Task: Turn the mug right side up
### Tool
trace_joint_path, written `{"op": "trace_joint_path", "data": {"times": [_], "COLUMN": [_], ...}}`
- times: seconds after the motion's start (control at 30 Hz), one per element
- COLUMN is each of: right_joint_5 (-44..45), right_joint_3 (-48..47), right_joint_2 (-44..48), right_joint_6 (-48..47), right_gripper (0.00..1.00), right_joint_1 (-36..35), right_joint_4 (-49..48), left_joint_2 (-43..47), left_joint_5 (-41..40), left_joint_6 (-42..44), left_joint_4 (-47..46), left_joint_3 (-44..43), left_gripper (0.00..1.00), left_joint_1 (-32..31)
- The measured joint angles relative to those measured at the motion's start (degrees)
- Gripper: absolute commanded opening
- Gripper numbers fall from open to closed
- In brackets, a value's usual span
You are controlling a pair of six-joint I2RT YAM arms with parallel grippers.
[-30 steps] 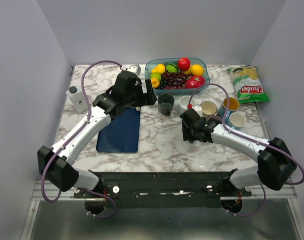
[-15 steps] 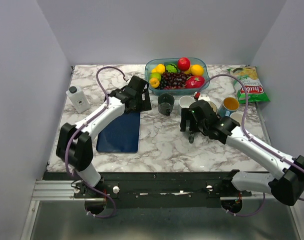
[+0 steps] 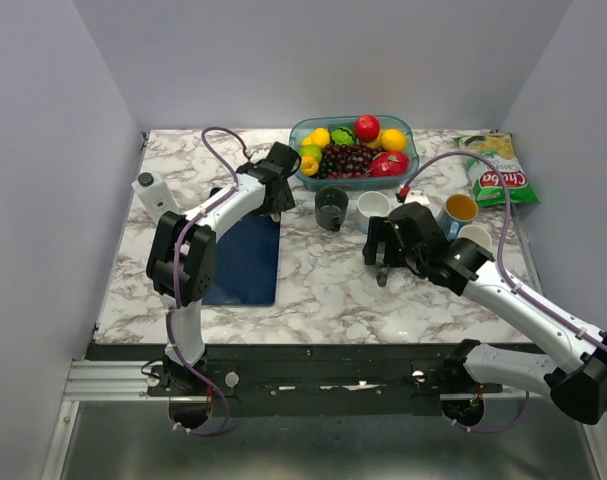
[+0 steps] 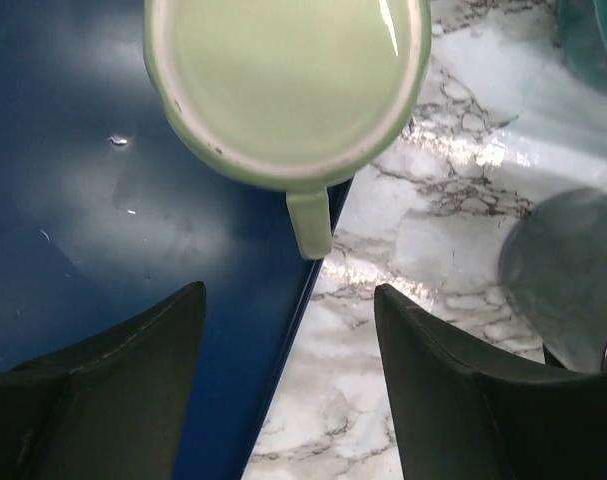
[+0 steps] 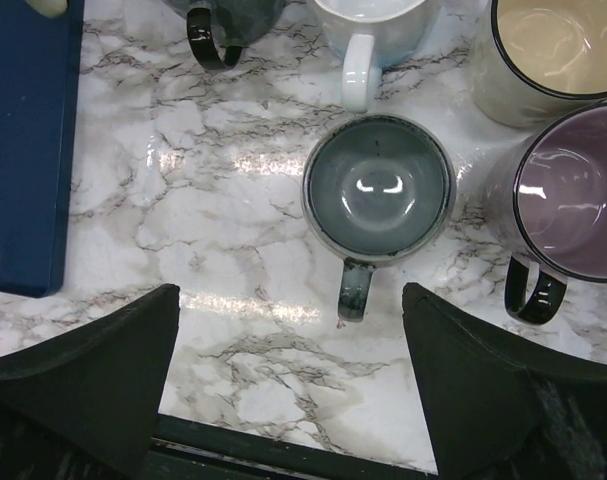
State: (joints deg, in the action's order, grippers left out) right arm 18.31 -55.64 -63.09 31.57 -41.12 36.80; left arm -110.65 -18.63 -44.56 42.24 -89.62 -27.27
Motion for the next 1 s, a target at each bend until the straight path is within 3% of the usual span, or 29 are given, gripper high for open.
{"op": "trace_joint_path", "data": {"times": [0.77, 0.87, 1.0], "right_joint_5": [-3.0, -3.5, -4.0], "right_joint_3": [2.0, 2.0, 2.1], "right_joint_2": [1.2, 1.2, 1.3], "right_joint_6": [1.4, 1.4, 1.5], "right_gripper": [0.93, 0.93, 0.93], "right_joint_1": [0.0, 0.0, 0.0], "right_joint_4": [0.6, 0.6, 0.6], "left_joint_2": [-5.7, -6.2, -6.2], "left_joint_5": [-3.4, -3.6, -4.2], "left_joint_6": [-0.3, -0.3, -0.1], "left_joint_4": [-4.8, -4.9, -5.0], "left_joint_3": [-2.0, -2.3, -2.3], "left_gripper": [0.4, 0.3, 0.01], "left_joint_1": [1.5, 1.7, 1.7]}}
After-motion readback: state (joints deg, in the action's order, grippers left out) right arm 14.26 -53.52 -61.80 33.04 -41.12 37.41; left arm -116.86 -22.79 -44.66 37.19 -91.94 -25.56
